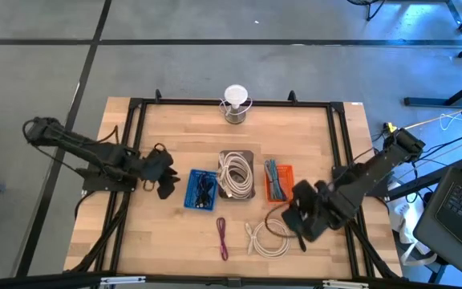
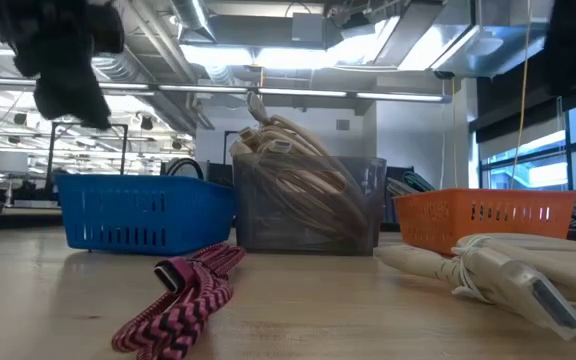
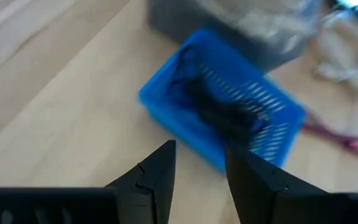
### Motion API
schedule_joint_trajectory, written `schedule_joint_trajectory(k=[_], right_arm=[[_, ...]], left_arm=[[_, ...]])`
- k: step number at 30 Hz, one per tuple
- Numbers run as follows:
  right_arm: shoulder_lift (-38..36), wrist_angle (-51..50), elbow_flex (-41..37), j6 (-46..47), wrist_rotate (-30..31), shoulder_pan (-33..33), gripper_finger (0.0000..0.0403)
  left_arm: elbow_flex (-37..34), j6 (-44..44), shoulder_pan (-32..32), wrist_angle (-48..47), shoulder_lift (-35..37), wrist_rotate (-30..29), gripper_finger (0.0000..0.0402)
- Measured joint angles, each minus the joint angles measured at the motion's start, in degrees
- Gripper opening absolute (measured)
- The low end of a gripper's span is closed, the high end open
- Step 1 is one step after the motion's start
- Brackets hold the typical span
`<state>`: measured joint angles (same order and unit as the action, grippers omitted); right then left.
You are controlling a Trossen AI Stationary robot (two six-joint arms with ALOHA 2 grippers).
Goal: Pick & Place USB Port
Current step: Put the brown HDMI cable into the black bin
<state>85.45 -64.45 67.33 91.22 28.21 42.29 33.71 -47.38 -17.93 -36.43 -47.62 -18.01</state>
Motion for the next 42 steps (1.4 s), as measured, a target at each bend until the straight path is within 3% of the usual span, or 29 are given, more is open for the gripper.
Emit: schedule_joint_trajectory(k=[3,7,12,25,42], right_arm=[[-0.03,10.08,-2.11,-0.43,-0.22,1.97,0.0161],[0.27,23.76,-5.13,-8.09,-2.88,2.35,0.0161],[1.58,34.82,-8.56,-18.07,-8.27,0.88,0.0161],[14.77,44.61,-6.1,-26.89,-22.12,-1.41,0.0161],[25.9,44.31,0.11,-31.65,-23.34,-1.58,0.0161]], left_arm=[[0.0,-3.4,-7.2,2.3,-0.02,-6.9,0.0129],[0.0,-6.18,-16.33,5.66,-0.04,-19.79,0.0129],[0.0,-1.34,-22.93,12.21,-0.03,-30.0,0.0129],[0.0,16.71,-23.83,20.16,0.29,-35.95,0.0129],[0.0,17.79,-23.54,23.01,1.14,-36.43,0.0129]])
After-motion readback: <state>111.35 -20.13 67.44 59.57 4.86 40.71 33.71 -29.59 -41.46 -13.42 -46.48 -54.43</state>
